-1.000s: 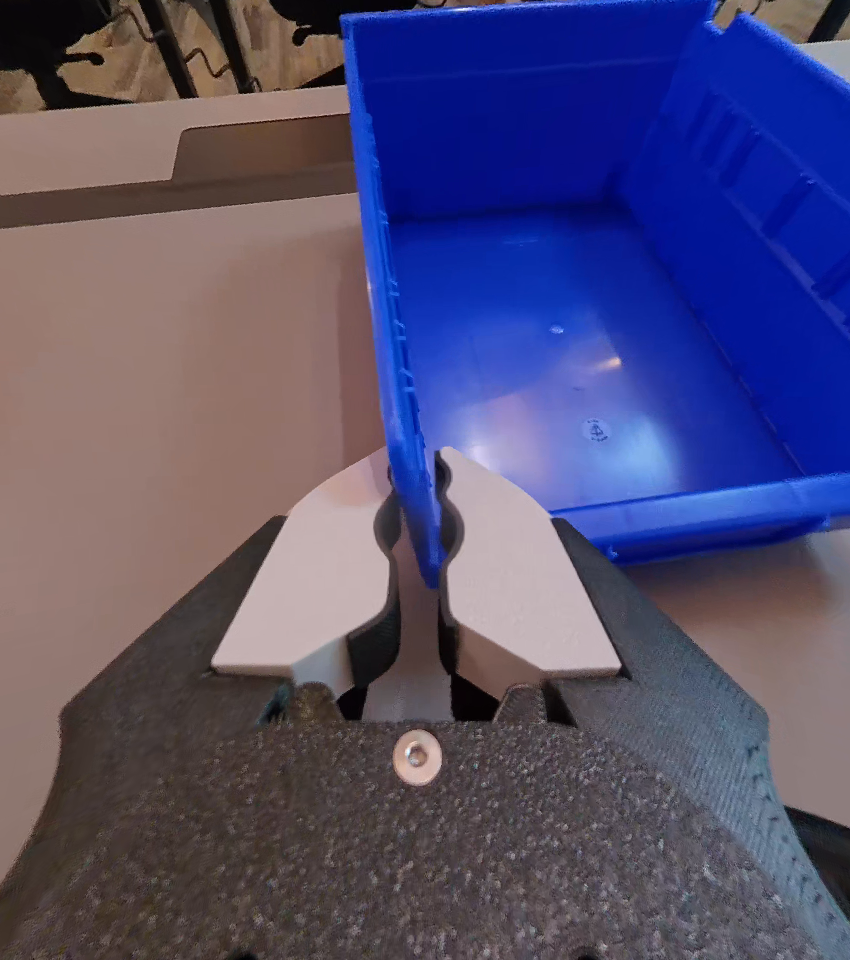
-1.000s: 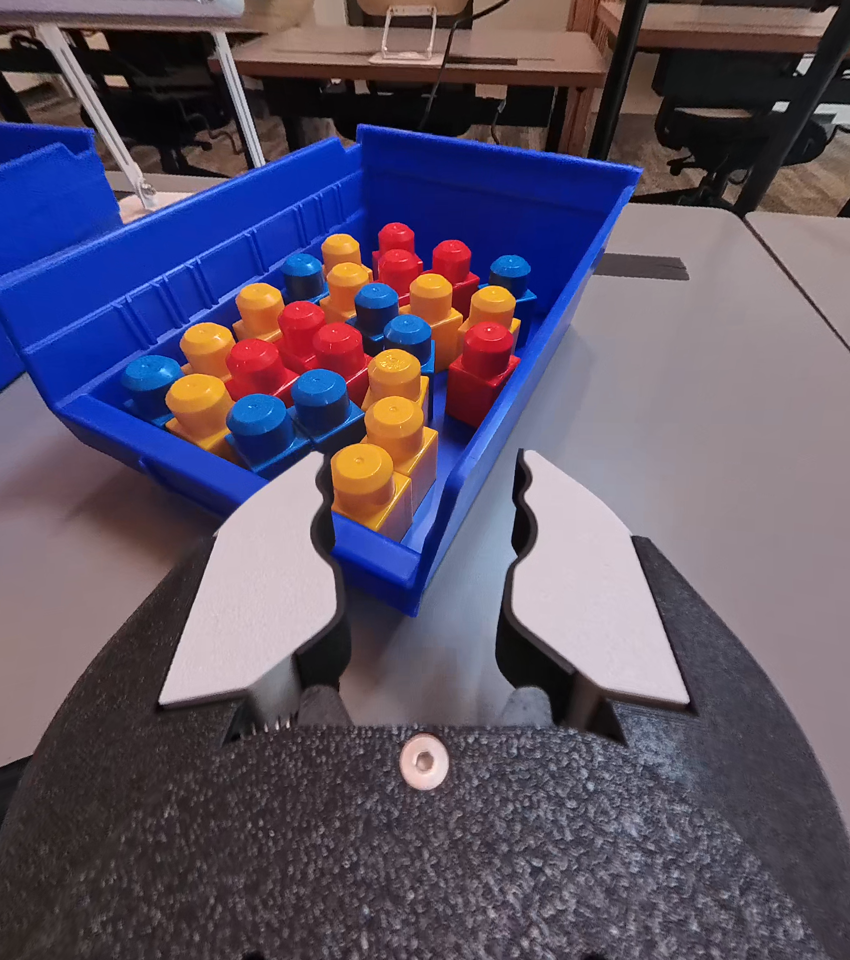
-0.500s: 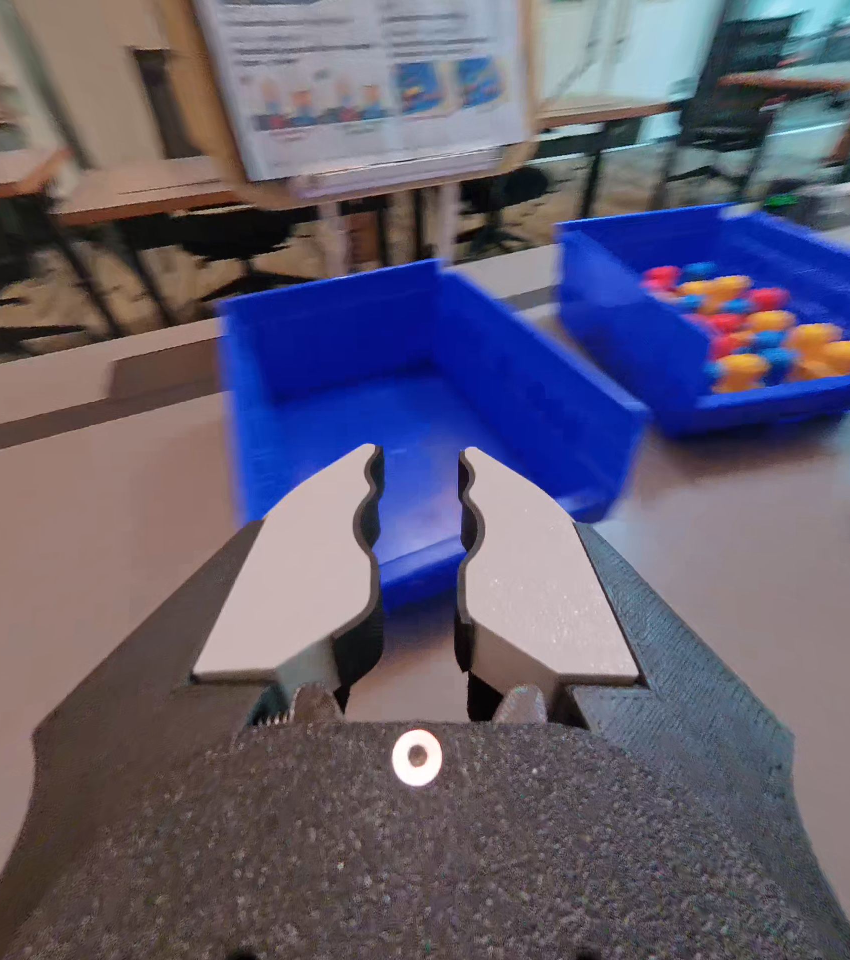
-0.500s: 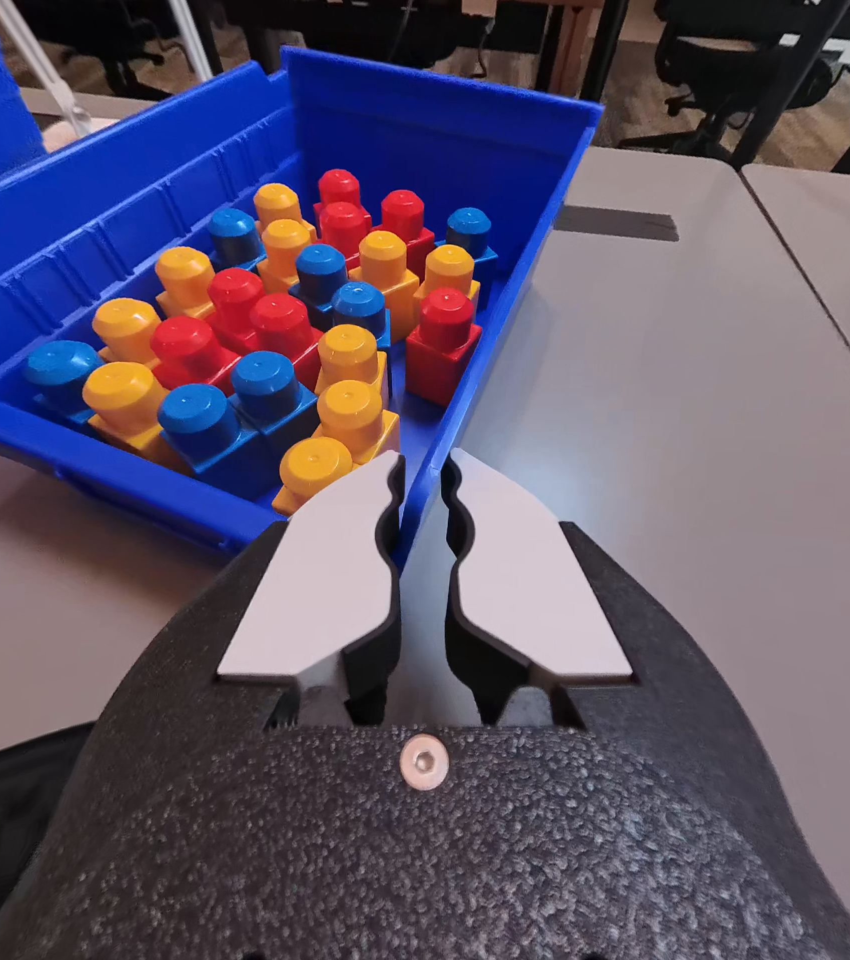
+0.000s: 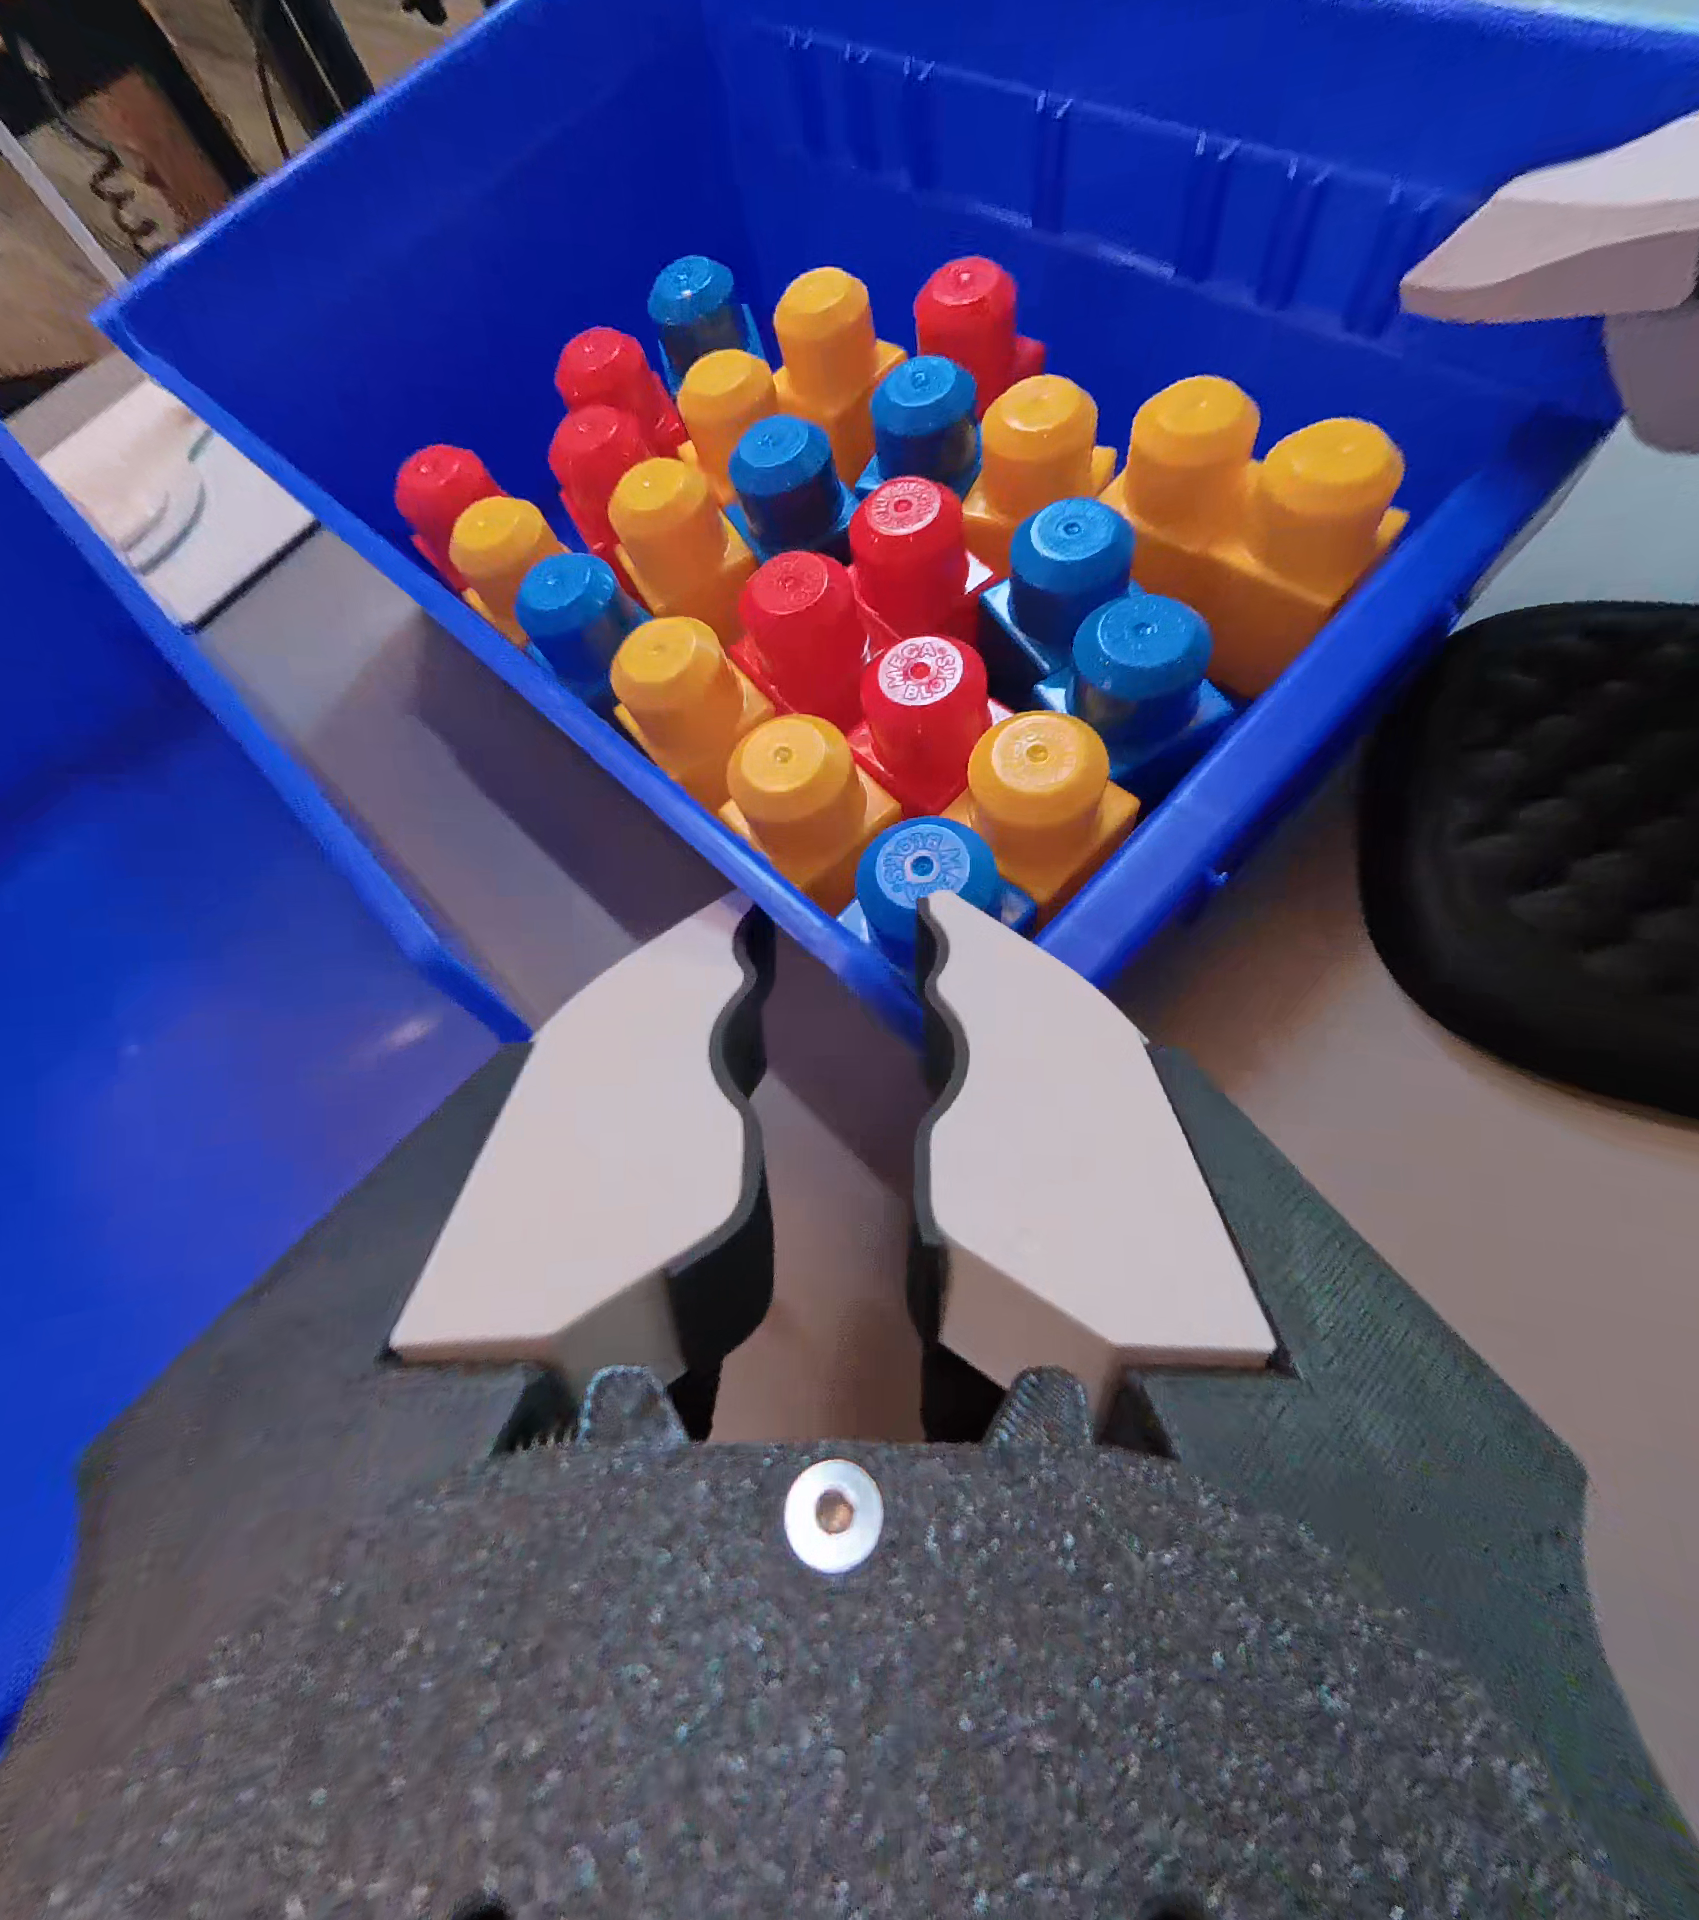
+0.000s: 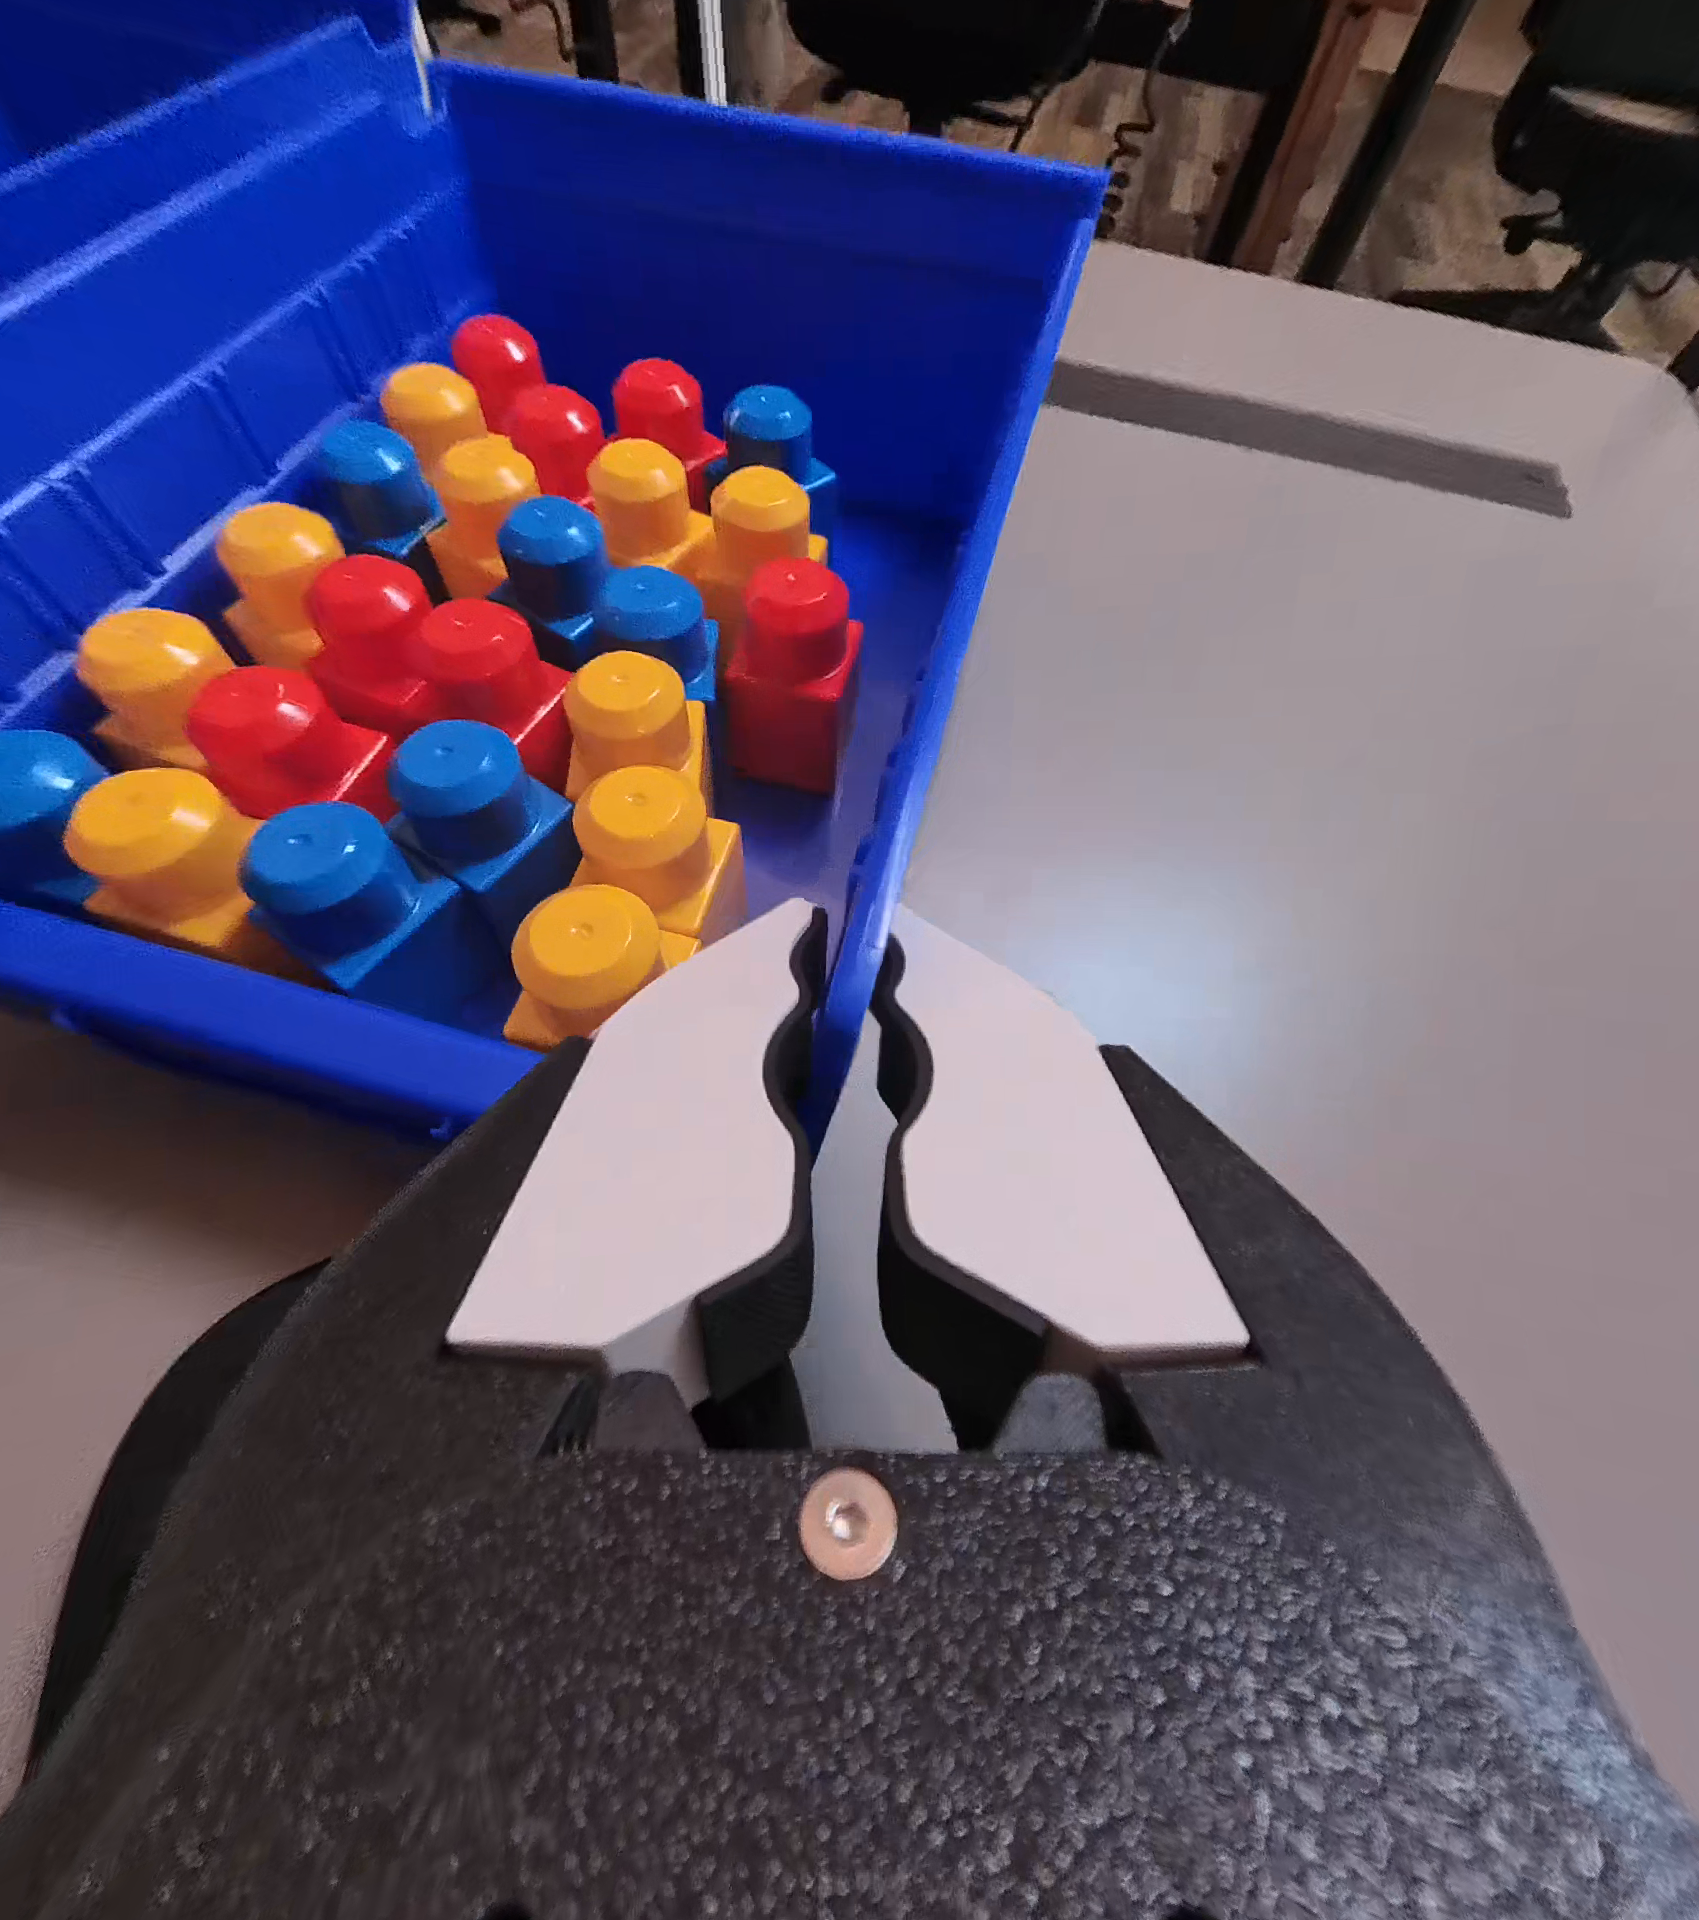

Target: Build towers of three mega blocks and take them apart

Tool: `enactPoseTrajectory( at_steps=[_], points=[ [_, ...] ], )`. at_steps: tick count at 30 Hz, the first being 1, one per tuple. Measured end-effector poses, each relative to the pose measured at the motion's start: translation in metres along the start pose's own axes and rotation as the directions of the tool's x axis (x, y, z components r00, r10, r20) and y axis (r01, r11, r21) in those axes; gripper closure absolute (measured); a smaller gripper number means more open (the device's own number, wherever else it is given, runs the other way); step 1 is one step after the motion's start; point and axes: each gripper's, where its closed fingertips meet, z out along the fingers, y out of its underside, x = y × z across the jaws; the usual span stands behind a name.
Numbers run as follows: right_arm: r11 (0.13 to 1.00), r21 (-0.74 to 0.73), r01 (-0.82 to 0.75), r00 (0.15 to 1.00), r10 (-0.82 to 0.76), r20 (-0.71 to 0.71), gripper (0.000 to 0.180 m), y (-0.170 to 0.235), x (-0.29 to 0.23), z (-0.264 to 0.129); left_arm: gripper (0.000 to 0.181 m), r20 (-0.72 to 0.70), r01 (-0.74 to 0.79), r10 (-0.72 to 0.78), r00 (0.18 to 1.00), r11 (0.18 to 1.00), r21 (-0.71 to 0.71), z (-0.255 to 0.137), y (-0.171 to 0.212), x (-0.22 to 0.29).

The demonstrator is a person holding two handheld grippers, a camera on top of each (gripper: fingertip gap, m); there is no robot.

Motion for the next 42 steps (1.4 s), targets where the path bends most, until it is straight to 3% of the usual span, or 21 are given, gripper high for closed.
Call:
enactPoseTrajectory(
  at_steps=[7, 12, 16, 23, 31, 36, 42],
  points=[
    [0.994, 0.113, -0.001, 1.000, 0.002, -0.011, 0.172, -0.031, -0.007, -0.031, 0.160, 0.113, -0.119, 0.103, 0.988, 0.983, 0.140, -0.035, -0.039, -0.010],
    [0.973, 0.229, 0.045, 0.998, -0.054, 0.036, 0.169, -0.094, -0.039, -0.059, 0.164, 0.230, -0.125, 0.073, 0.970, 0.967, 0.221, -0.096, -0.070, -0.043],
    [0.949, 0.308, 0.074, 0.984, -0.120, 0.133, 0.166, -0.144, -0.096, -0.058, 0.167, 0.373, -0.111, 0.013, 0.928, 0.964, 0.243, -0.157, -0.069, -0.093],
    [0.922, 0.361, 0.136, 0.903, -0.265, 0.337, 0.166, -0.191, -0.240, -0.025, 0.171, 0.606, 0.038, -0.159, 0.779, 0.977, 0.208, -0.259, 0.001, -0.186],
    [0.922, 0.325, 0.212, 0.746, -0.367, 0.555, 0.163, -0.162, -0.401, 0.018, 0.175, 0.762, 0.204, -0.303, 0.573, 0.953, 0.226, -0.349, 0.104, -0.250],
    [0.915, 0.309, 0.259, 0.688, -0.399, 0.605, 0.163, -0.141, -0.457, 0.036, 0.176, 0.778, 0.277, -0.369, 0.508, 0.925, 0.258, -0.365, 0.160, -0.269],
    [0.912, 0.253, 0.323, 0.678, -0.410, 0.610, 0.161, -0.104, -0.483, 0.074, 0.177, 0.795, 0.369, -0.411, 0.446, 0.894, 0.255, -0.331, 0.228, -0.296]
  ],
)
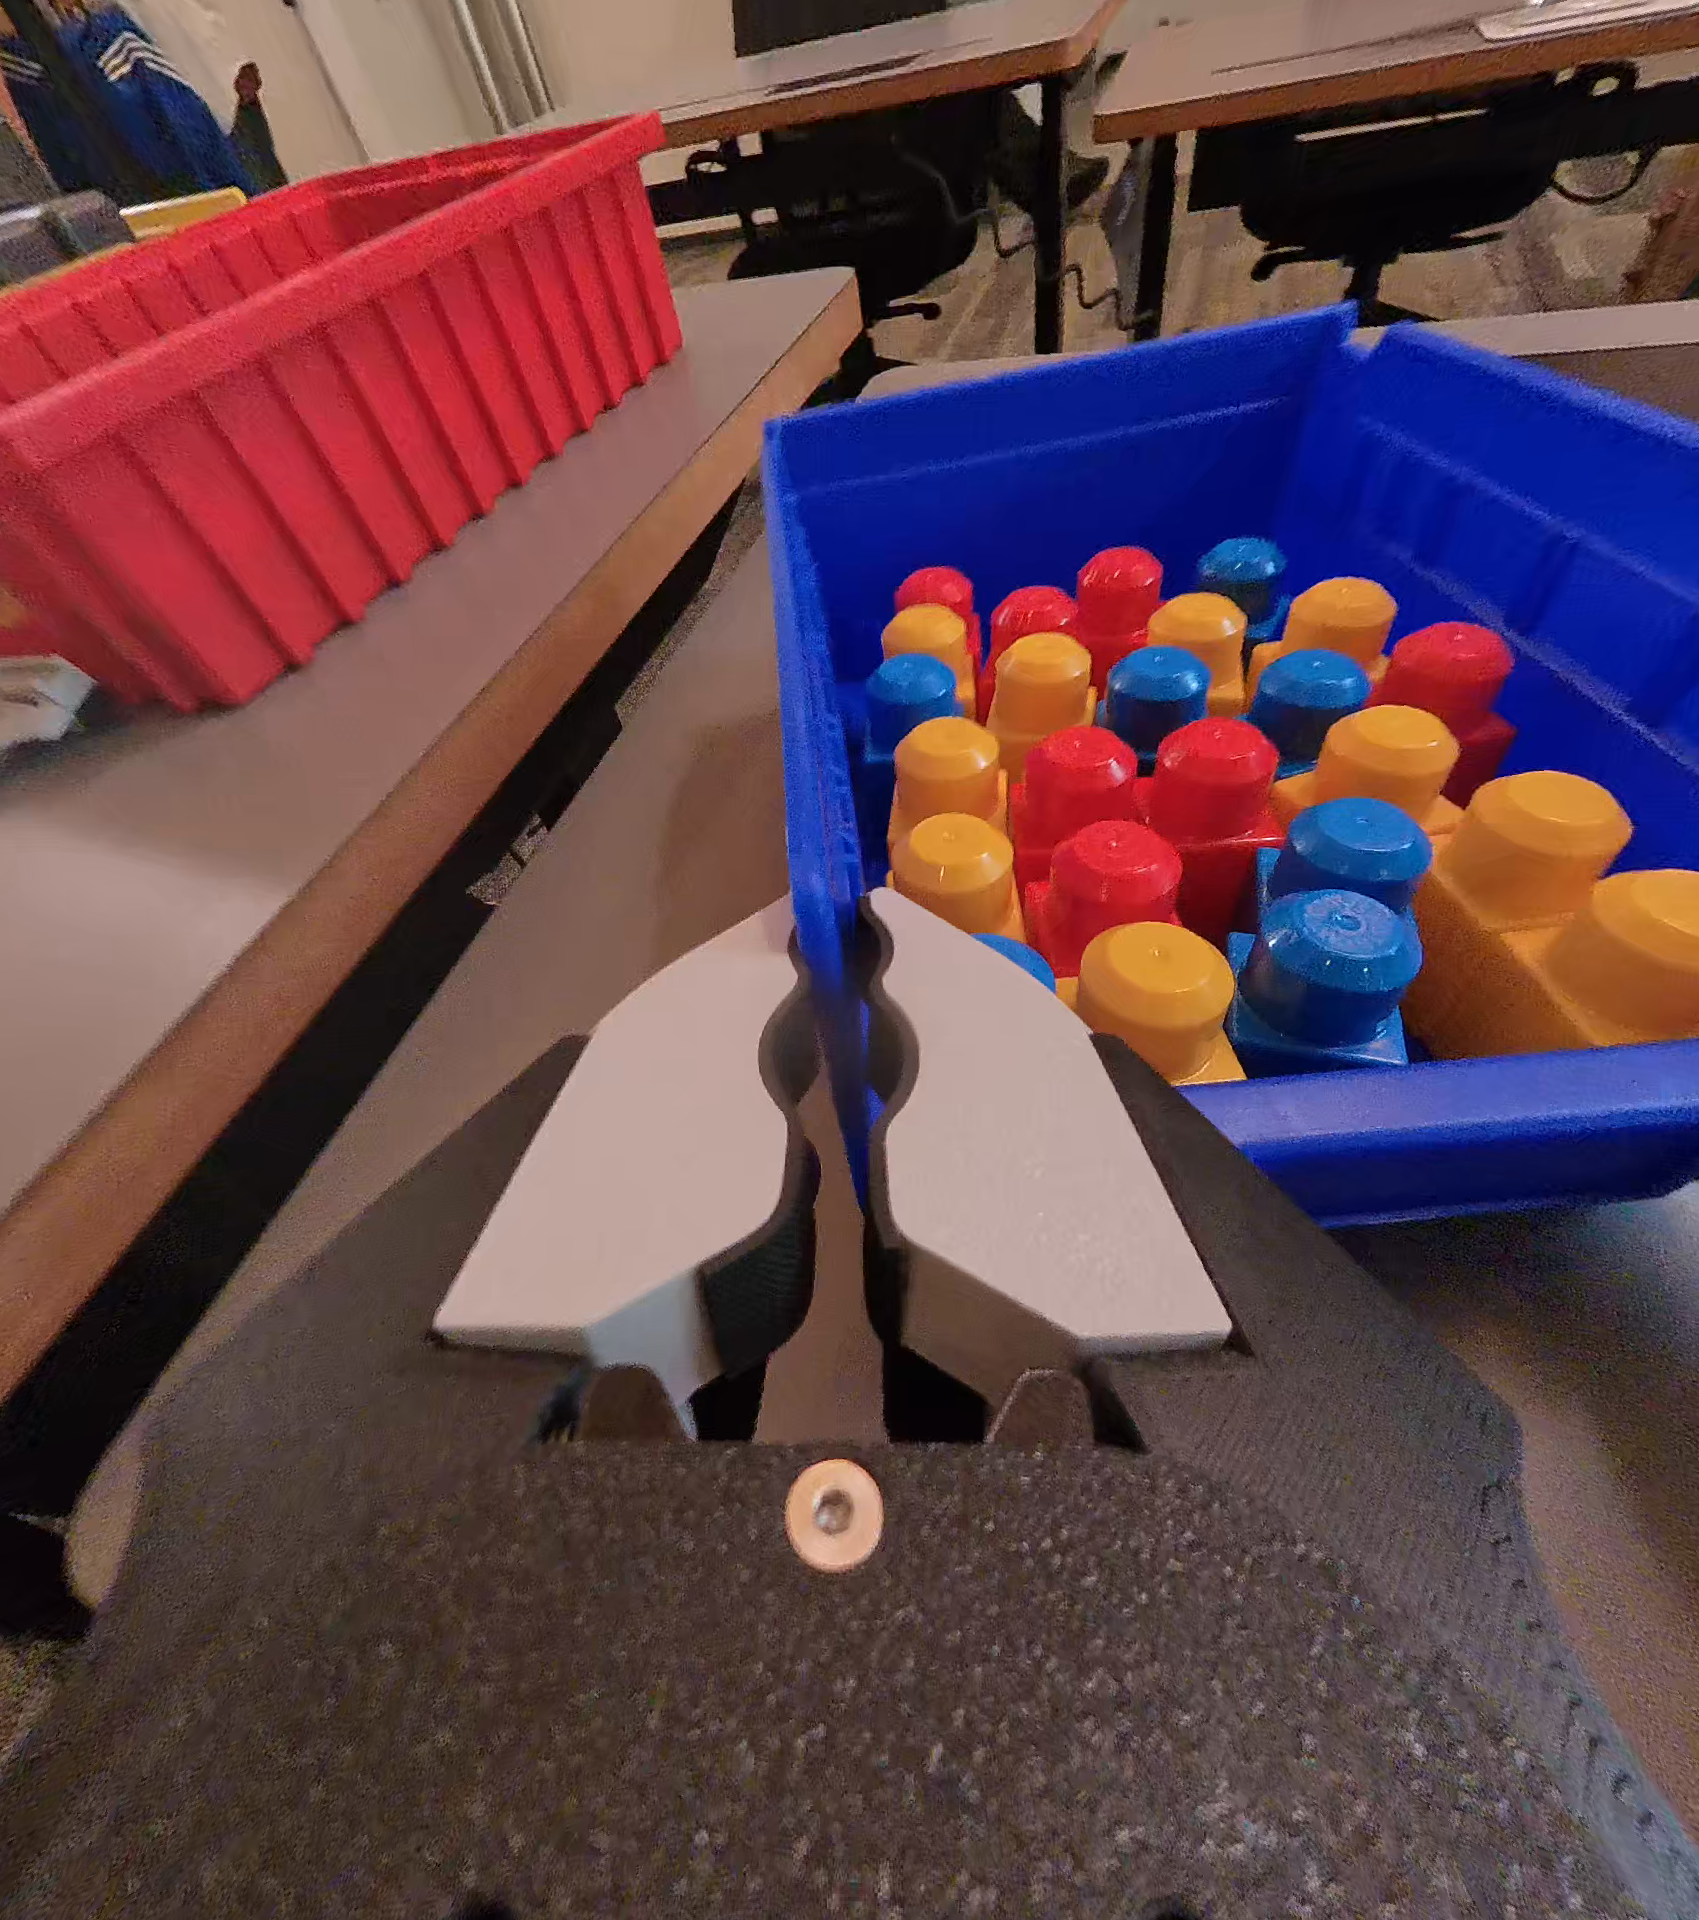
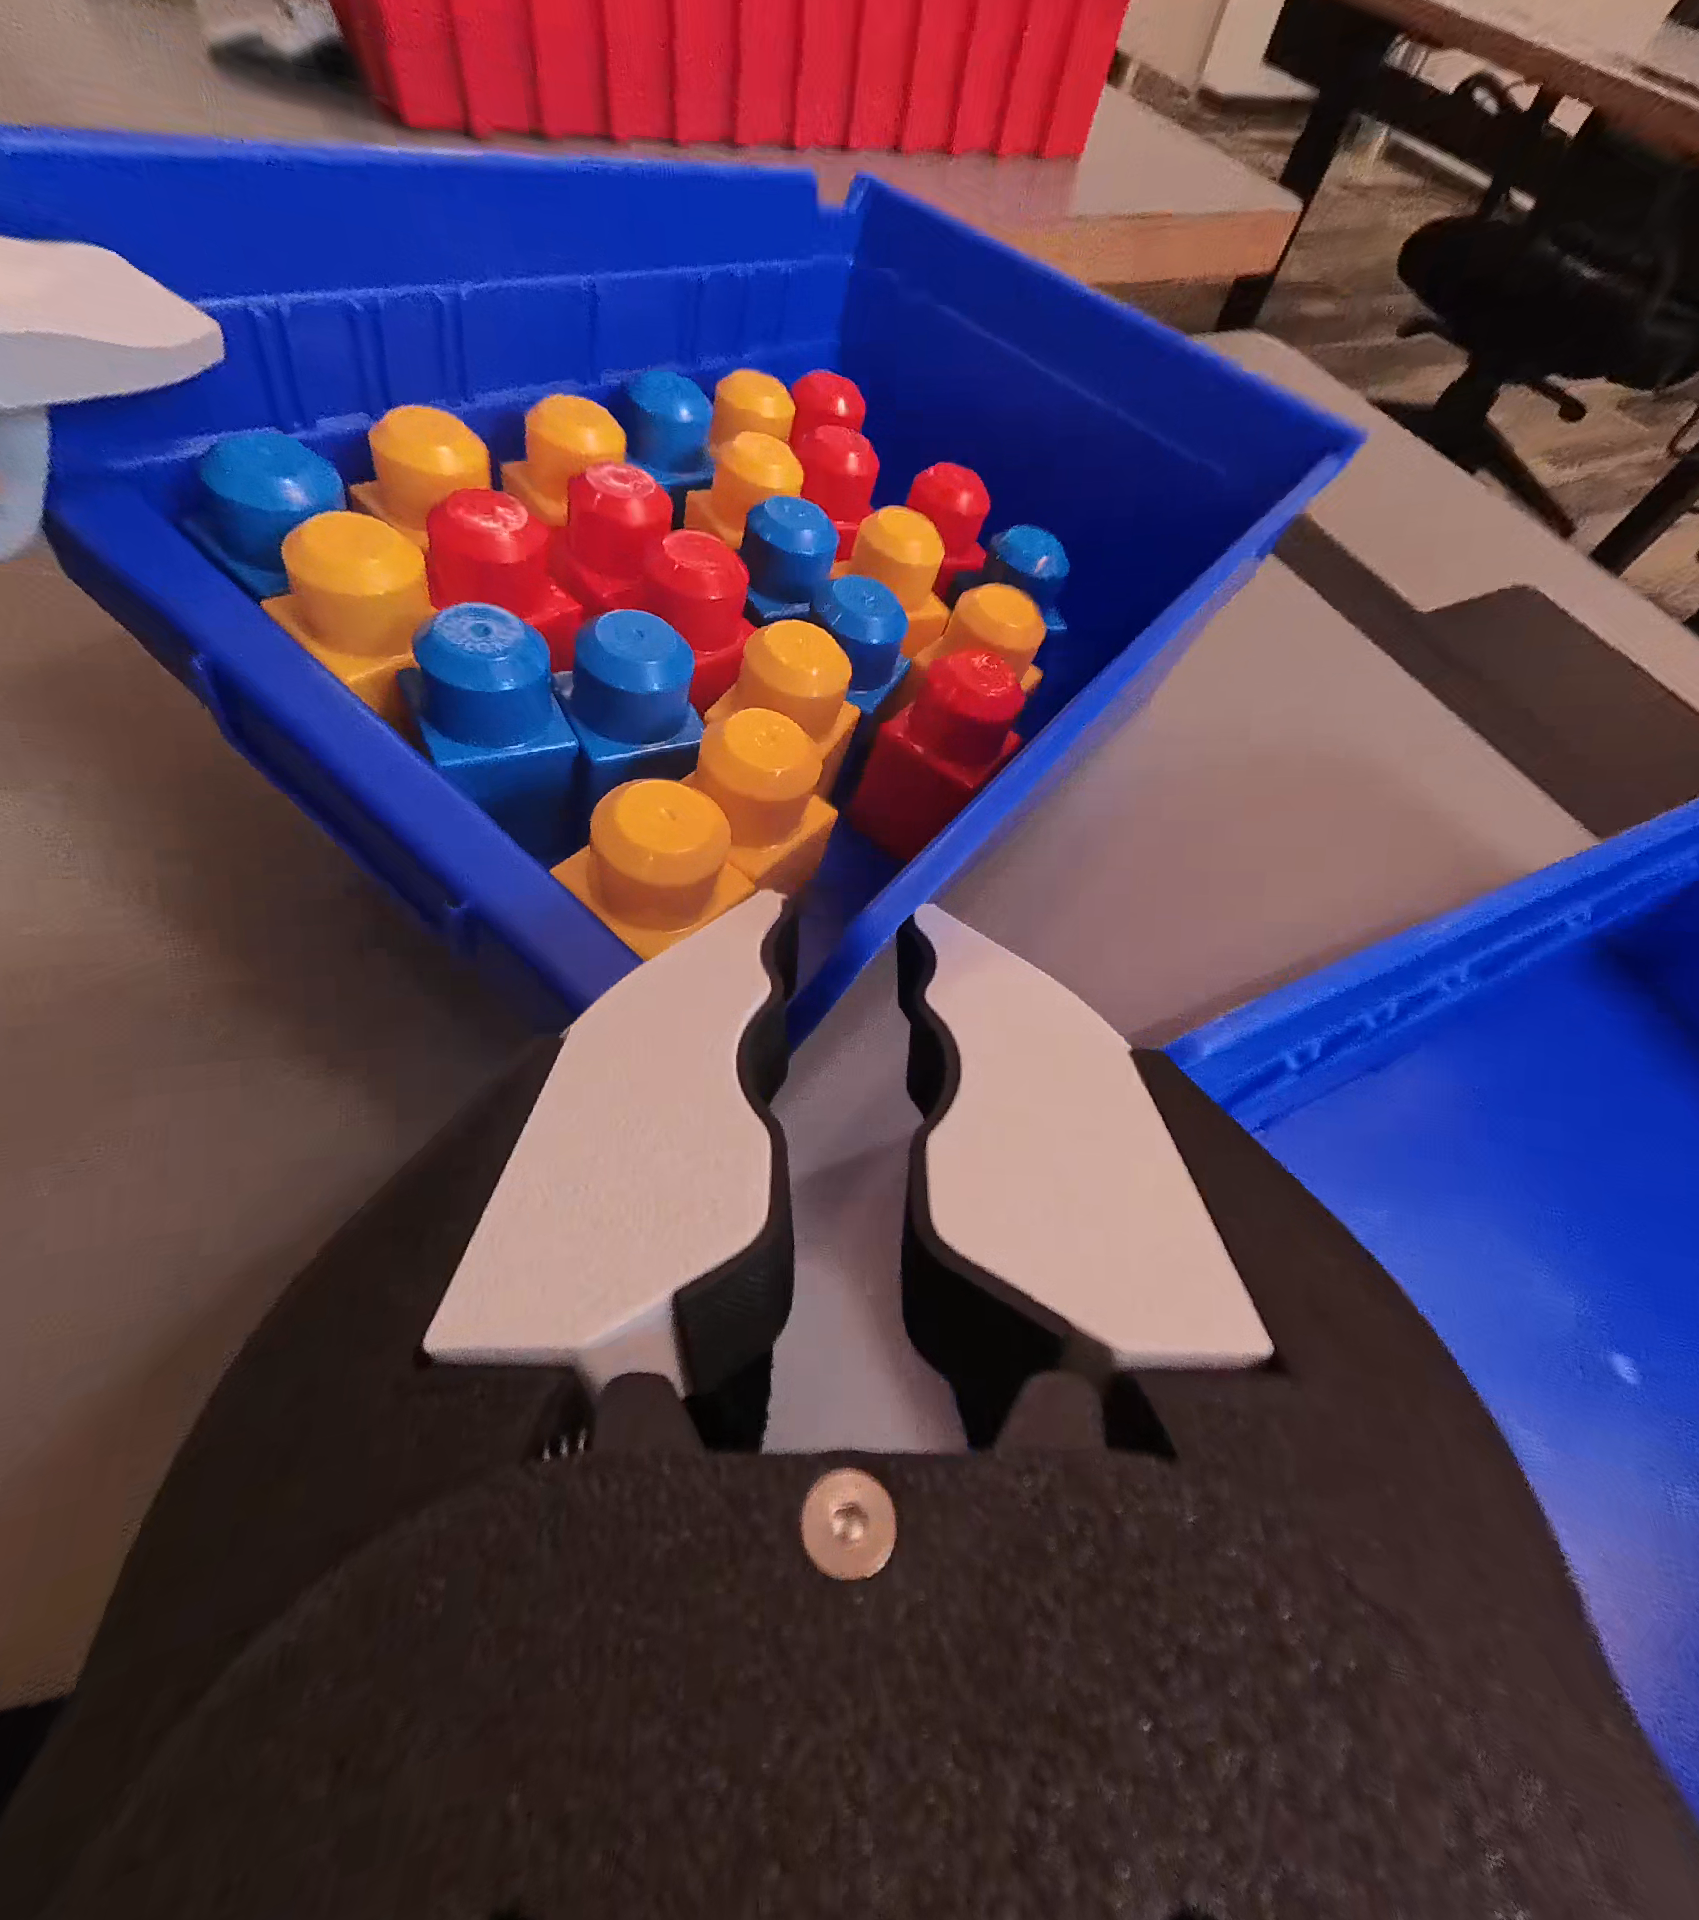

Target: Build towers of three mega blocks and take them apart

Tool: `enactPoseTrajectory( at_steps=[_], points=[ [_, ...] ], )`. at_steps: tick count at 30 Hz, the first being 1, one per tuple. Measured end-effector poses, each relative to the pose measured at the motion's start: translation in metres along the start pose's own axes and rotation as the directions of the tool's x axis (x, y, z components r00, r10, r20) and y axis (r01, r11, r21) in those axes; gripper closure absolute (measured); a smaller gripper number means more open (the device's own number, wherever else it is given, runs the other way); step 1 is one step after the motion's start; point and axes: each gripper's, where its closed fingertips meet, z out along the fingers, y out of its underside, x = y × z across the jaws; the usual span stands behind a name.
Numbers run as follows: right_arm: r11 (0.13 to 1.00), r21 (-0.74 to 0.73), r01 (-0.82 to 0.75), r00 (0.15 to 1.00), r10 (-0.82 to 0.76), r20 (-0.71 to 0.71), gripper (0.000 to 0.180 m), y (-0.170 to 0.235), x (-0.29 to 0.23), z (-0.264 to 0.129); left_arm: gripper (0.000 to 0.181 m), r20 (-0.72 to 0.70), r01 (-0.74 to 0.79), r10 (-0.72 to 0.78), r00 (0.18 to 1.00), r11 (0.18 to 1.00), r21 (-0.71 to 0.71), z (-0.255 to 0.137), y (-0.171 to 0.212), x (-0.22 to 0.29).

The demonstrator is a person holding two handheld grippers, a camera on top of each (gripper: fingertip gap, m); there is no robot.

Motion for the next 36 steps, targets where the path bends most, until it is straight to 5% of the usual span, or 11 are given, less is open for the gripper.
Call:
enactPoseTrajectory(
  at_steps=[6, 12, 16, 22, 24, 26, 27, 36],
  points=[
    [0.998, 0.030, 0.048, 0.998, -0.047, -0.041, 0.150, 0.014, 0.007, -0.019, 0.176, -0.037, 0.075, -0.076, 0.996, 0.997, -0.004, 0.036, 0.009, 0.021],
    [0.984, 0.172, 0.052, 0.977, -0.015, -0.211, 0.126, -0.001, 0.052, -0.126, 0.177, -0.029, 0.096, -0.098, 0.995, 0.995, -0.041, 0.065, -0.002, 0.039],
    [0.986, 0.163, -0.034, 0.909, 0.099, -0.406, 0.107, 0.037, 0.118, -0.195, 0.176, -0.062, 0.047, -0.053, 0.997, 0.995, -0.093, 0.085, -0.001, 0.059],
    [0.955, 0.072, -0.288, 0.869, 0.292, -0.400, 0.094, 0.109, 0.154, -0.181, 0.164, -0.152, -0.059, 0.044, 0.987, 0.994, -0.094, 0.095, -0.005, 0.087],
    [0.955, 0.019, -0.296, 0.861, 0.275, -0.428, 0.110, 0.121, 0.167, -0.170, 0.160, -0.187, -0.034, 0.020, 0.982, 0.997, -0.074, 0.093, -0.004, 0.089],
    [0.953, -0.035, -0.300, 0.855, 0.253, -0.454, 0.159, 0.133, 0.180, -0.169, 0.160, -0.196, 0.013, -0.020, 0.980, 0.999, -0.033, 0.087, -0.003, 0.085],
    [0.945, -0.039, -0.325, 0.838, 0.269, -0.475, 0.169, 0.137, 0.186, -0.174, 0.160, -0.200, 0.037, -0.038, 0.979, 0.999, -0.006, 0.083, -0.004, 0.081],
    [0.874, 0.018, -0.485, 0.685, 0.393, -0.614, 0.176, 0.183, 0.240, -0.290, 0.156, -0.274, 0.059, -0.035, 0.961, 0.995, 0.079, 0.066, -0.007, 0.084]
  ],
)
